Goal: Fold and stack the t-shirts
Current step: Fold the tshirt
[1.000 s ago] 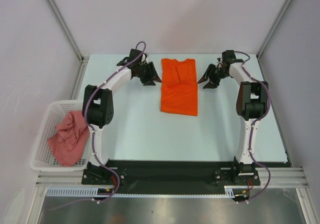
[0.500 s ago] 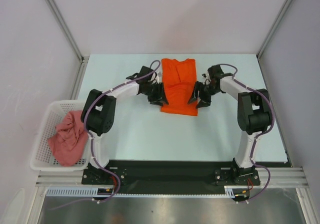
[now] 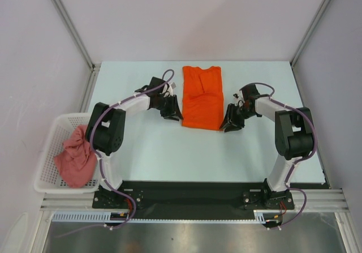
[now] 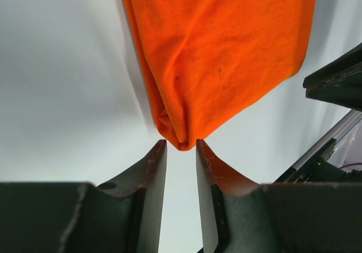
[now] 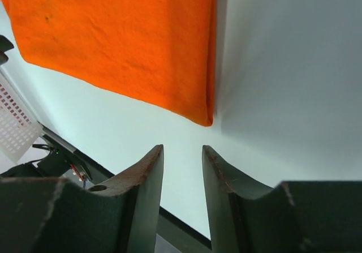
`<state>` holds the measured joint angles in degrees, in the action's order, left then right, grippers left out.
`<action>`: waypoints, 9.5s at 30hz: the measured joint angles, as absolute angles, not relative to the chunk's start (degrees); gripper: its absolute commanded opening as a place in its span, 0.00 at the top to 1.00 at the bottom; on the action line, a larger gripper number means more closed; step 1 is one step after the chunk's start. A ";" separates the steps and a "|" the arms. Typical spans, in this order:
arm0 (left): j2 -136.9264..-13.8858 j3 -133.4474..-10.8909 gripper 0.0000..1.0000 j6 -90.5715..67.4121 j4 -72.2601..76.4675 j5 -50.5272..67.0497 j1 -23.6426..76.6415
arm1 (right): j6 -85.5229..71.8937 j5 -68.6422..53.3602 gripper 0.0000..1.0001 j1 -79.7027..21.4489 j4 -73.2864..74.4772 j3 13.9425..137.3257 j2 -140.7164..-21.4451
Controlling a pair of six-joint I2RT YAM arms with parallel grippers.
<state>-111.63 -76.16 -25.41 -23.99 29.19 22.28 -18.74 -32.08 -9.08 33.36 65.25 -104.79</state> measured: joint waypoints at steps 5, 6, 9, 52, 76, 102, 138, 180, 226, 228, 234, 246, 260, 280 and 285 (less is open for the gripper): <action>-112.51 -76.16 0.72 -25.45 -22.52 30.24 21.12 | -18.04 -32.64 0.69 -9.08 31.75 65.25 -105.41; -112.68 -76.16 0.72 -25.50 -22.28 30.44 20.99 | -18.00 -32.69 0.69 -9.08 31.64 65.25 -105.56; -113.60 -76.16 0.69 -26.00 -21.39 31.53 20.86 | -17.91 -32.91 0.69 -9.08 31.48 65.25 -105.65; -119.09 -74.94 1.00 -30.72 -19.62 38.63 19.84 | -18.72 -32.29 1.00 -7.92 31.83 67.22 -111.28; -103.66 -63.11 0.66 -25.52 -26.81 35.97 23.35 | -17.67 -21.28 0.54 -5.56 50.43 64.53 -99.20; -131.96 -86.08 0.62 -48.31 5.39 42.04 25.23 | -37.85 -48.18 0.91 -1.04 9.78 75.81 -124.36; -87.33 -34.30 0.43 -84.79 16.56 9.72 39.92 | -63.68 -12.16 0.41 -12.34 15.20 21.23 -55.40; -96.47 -30.65 0.63 -102.17 25.17 2.85 44.14 | -82.41 -1.50 0.66 -16.10 -3.66 14.26 -63.53; -96.84 -65.54 1.00 -76.16 -7.81 9.04 32.12 | -49.78 -11.77 1.00 -8.51 24.21 60.84 -83.44; -100.82 -67.81 1.00 -75.48 -7.99 9.89 30.11 | -48.93 -12.62 1.00 -7.66 23.35 65.56 -88.55; -110.78 -77.41 1.00 -74.00 -7.03 13.72 26.96 | -46.83 -14.70 1.00 -6.76 22.76 78.32 -102.35; -121.10 -90.08 1.00 -73.47 -2.74 16.29 23.90 | -45.32 -18.02 1.00 -3.46 22.09 91.85 -113.93; -131.70 -96.64 0.99 -76.29 2.96 18.46 21.52 | -46.87 -23.49 1.00 -2.35 18.70 99.18 -125.49; -134.21 -116.75 0.48 -54.81 -17.23 16.12 18.28 | -39.68 -20.08 0.52 -0.58 24.36 107.63 -127.20; -127.63 -107.37 0.55 -50.52 -12.34 20.23 18.11 | -38.48 -24.51 0.53 -1.50 20.78 103.44 -125.89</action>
<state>-127.63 -107.37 -50.52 -12.34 20.23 18.11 -38.48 -24.51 -1.50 20.78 103.44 -125.89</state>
